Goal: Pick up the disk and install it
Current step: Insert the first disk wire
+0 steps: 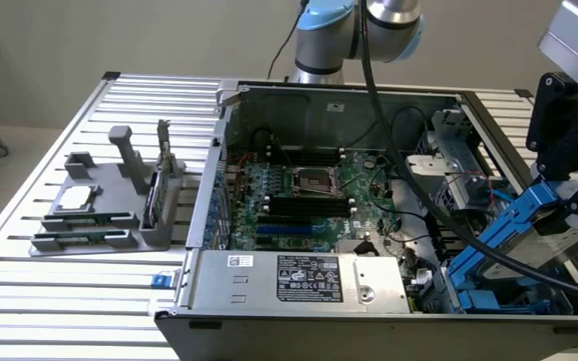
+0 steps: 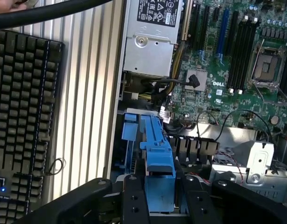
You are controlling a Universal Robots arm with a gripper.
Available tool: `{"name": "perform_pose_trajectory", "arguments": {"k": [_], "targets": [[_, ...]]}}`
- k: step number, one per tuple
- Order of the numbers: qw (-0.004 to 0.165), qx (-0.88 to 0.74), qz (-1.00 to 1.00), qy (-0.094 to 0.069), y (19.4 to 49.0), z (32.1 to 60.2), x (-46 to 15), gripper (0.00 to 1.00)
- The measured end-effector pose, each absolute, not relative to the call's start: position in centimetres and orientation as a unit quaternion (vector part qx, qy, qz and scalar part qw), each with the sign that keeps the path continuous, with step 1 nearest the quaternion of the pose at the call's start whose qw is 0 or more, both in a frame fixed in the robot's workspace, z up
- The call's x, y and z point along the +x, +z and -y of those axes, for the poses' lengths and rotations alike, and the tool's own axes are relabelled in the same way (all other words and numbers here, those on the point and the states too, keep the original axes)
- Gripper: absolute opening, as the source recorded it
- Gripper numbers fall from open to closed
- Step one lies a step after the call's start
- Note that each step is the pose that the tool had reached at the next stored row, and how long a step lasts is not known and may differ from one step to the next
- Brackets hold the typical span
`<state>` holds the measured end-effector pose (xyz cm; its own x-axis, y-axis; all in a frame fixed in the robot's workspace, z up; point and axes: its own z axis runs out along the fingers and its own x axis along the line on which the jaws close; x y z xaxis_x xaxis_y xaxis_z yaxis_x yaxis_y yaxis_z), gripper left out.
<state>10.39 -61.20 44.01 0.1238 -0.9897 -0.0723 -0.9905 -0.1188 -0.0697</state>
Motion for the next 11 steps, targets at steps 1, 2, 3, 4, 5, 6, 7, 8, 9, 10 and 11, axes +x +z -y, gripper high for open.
{"name": "perform_pose_trajectory", "arguments": {"k": [1,2,3,4,5,6,7,8,9,10,11], "targets": [[0.052,-0.748,-0.662,0.003,43.97,61.20,10.39,0.33],[0.054,-0.748,-0.662,0.001,43.95,61.21,10.39,0.33],[0.055,-0.748,-0.662,-0.001,43.95,61.21,10.40,0.33],[0.056,-0.748,-0.661,-0.002,43.94,61.21,10.41,0.33],[0.057,-0.748,-0.661,-0.003,43.94,61.22,10.41,0.33],[0.058,-0.748,-0.661,-0.004,43.94,61.21,10.42,0.33],[0.059,-0.748,-0.661,-0.005,43.95,61.21,10.42,0.33],[0.060,-0.748,-0.661,-0.006,43.95,61.21,10.42,0.33],[0.061,-0.748,-0.661,-0.007,43.95,61.21,10.43,0.33],[0.062,-0.748,-0.661,-0.008,43.95,61.20,10.43,0.33],[0.064,-0.748,-0.661,-0.009,43.95,61.21,10.42,0.33]]}}
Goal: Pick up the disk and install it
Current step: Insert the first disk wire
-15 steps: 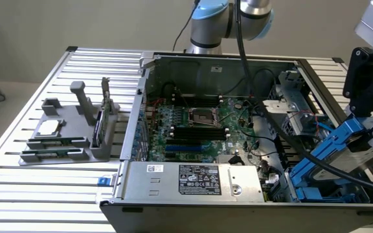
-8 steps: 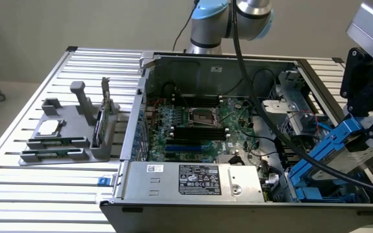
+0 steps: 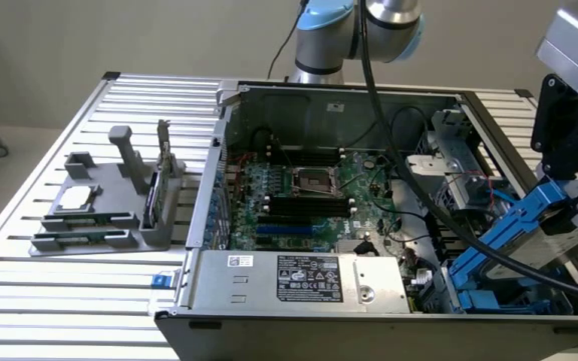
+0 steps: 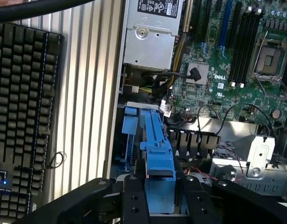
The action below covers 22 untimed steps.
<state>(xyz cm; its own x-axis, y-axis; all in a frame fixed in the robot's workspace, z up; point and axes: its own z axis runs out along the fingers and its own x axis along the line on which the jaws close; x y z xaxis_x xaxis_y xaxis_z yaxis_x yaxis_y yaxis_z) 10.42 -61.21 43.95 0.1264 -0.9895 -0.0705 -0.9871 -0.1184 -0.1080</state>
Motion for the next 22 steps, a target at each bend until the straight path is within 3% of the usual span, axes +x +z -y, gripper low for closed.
{"name": "perform_pose_trajectory", "arguments": {"k": [22], "targets": [[0.084,-0.747,-0.659,-0.028,43.84,61.26,9.46,0.33]]}}
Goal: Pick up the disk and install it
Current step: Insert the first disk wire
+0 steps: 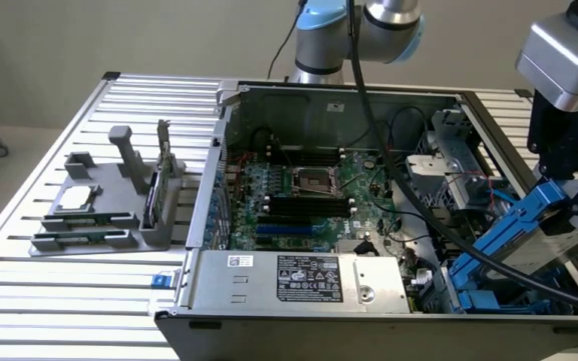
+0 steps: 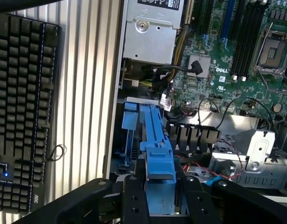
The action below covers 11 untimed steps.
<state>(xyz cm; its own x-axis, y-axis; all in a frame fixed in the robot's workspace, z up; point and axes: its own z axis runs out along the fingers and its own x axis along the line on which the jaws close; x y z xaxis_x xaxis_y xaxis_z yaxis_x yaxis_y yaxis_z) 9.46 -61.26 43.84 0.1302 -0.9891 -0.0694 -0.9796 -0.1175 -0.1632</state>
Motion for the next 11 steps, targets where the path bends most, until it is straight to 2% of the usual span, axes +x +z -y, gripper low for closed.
{"name": "perform_pose_trajectory", "arguments": {"k": [4,11], "targets": [[0.094,-0.746,-0.658,-0.037,43.67,61.27,9.08,0.33],[0.102,-0.746,-0.657,-0.044,43.40,61.26,8.59,0.33]]}}
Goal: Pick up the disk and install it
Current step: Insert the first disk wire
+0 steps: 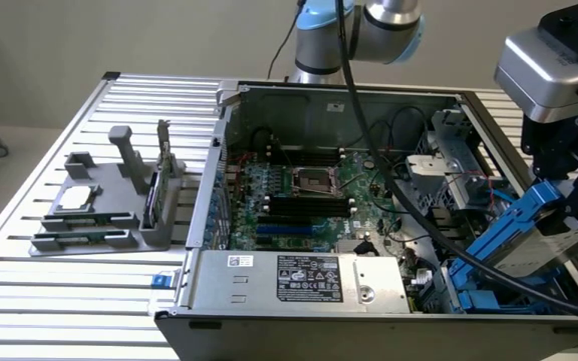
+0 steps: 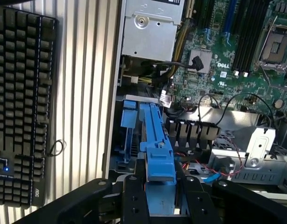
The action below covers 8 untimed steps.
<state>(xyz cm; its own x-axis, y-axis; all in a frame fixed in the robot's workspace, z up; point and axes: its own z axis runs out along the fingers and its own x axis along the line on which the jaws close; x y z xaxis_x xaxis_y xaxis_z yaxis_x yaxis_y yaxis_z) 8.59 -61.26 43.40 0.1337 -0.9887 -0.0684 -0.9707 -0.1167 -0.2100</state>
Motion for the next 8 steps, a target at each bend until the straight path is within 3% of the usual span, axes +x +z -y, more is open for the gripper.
{"name": "perform_pose_trajectory", "arguments": {"k": [8], "targets": [[0.109,-0.745,-0.656,-0.046,43.28,61.27,8.41,0.33]]}}
